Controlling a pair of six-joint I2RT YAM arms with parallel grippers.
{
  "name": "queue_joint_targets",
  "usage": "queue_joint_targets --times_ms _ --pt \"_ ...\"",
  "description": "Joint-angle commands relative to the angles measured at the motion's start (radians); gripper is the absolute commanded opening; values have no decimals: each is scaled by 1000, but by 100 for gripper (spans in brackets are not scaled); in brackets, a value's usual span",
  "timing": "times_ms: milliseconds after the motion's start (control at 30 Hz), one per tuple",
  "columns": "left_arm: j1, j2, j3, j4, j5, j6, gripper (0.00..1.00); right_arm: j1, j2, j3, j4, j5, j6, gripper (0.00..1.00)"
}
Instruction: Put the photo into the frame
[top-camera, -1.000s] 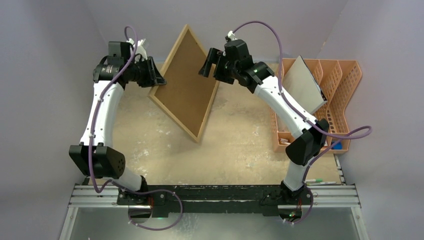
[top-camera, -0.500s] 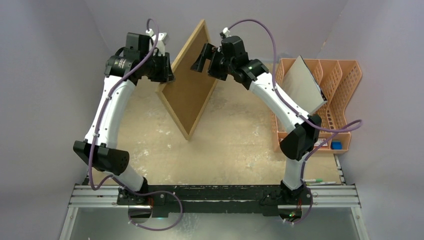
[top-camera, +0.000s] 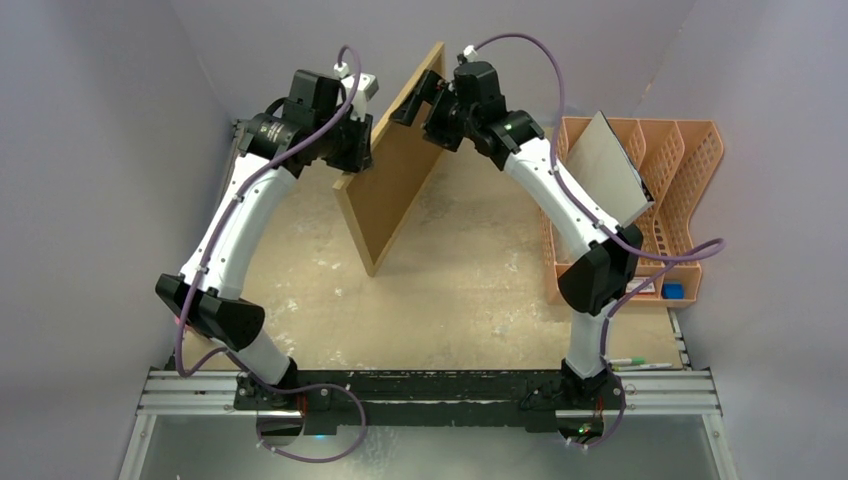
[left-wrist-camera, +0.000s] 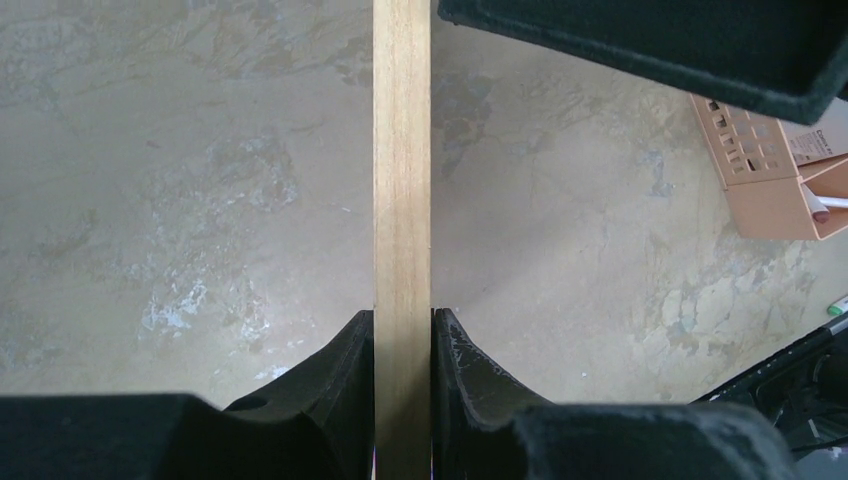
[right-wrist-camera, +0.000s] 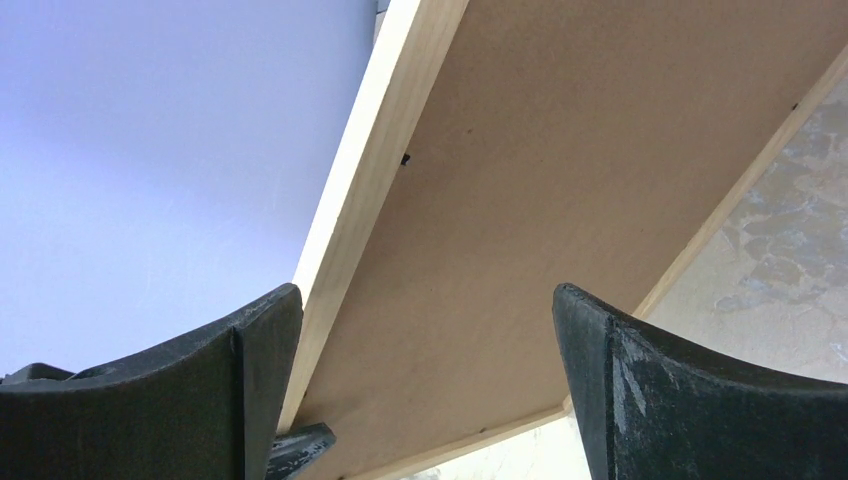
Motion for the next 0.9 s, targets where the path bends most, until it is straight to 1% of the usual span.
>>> queue_joint_targets --times_ms 0,133,233,433,533,633,867 --pt "-12 -9 24 77 107 5 0 -13 -8 47 27 29 25 96" --pt "-14 -28 -15 105 171 1 0 -20 25 91 -23 86 19 96" --pt "-19 -37 -38 119 186 2 0 -30 58 125 -52 139 5 96" --pt "-36 -33 -58 121 198 24 0 -47 121 195 -97 165 -14 95" --pt "-40 -30 -60 119 229 41 11 -52 117 184 -103 171 -16 95" --pt "-40 -43 -76 139 289 64 25 -58 93 151 -96 170 -17 94" --pt "-40 -62 -120 210 496 89 50 -97 50 79 -86 93 8 80"
